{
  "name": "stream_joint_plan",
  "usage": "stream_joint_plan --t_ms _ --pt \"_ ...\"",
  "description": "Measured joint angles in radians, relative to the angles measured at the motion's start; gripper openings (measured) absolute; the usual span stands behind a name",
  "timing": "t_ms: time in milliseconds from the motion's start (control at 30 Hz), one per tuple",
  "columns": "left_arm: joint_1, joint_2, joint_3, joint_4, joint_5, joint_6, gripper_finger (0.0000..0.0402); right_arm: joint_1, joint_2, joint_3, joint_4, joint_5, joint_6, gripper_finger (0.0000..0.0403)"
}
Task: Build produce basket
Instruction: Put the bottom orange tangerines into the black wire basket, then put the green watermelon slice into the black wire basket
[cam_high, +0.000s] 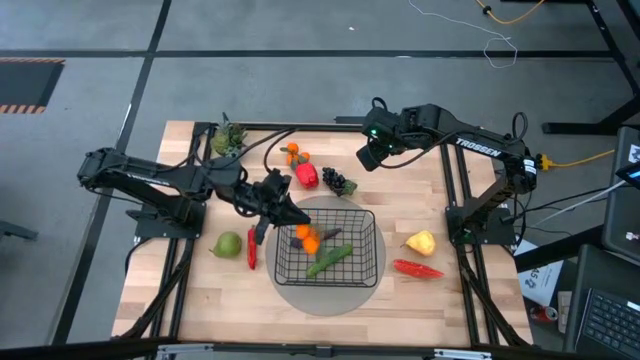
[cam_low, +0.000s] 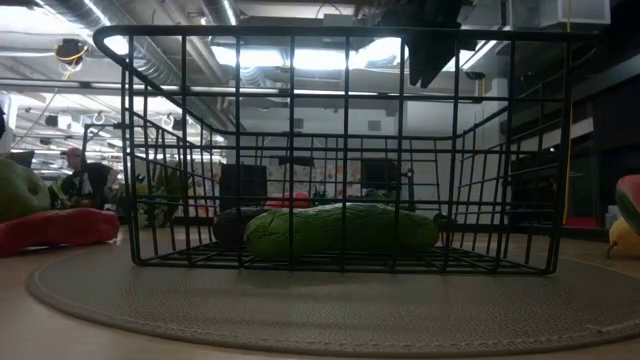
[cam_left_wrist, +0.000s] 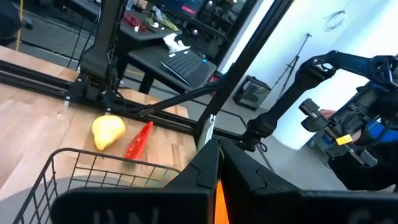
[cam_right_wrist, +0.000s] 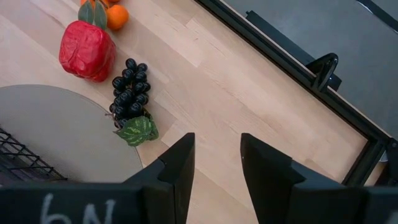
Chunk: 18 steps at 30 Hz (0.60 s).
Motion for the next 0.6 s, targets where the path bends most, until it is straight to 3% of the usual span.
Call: stream_joint_plan --t_ms 367,600 --pt "0.0 0.0 0.0 0.0 -0.046 -0.017 0.0083 0.0 0.0 0.0 0.0 -0.001 0.0 0.0131" --pt "0.03 -0.01 0.001 0.003 -0.069 -0.087 0.0088 0.0 0.0 0.0 -0.009 -0.001 0.0 0.0131"
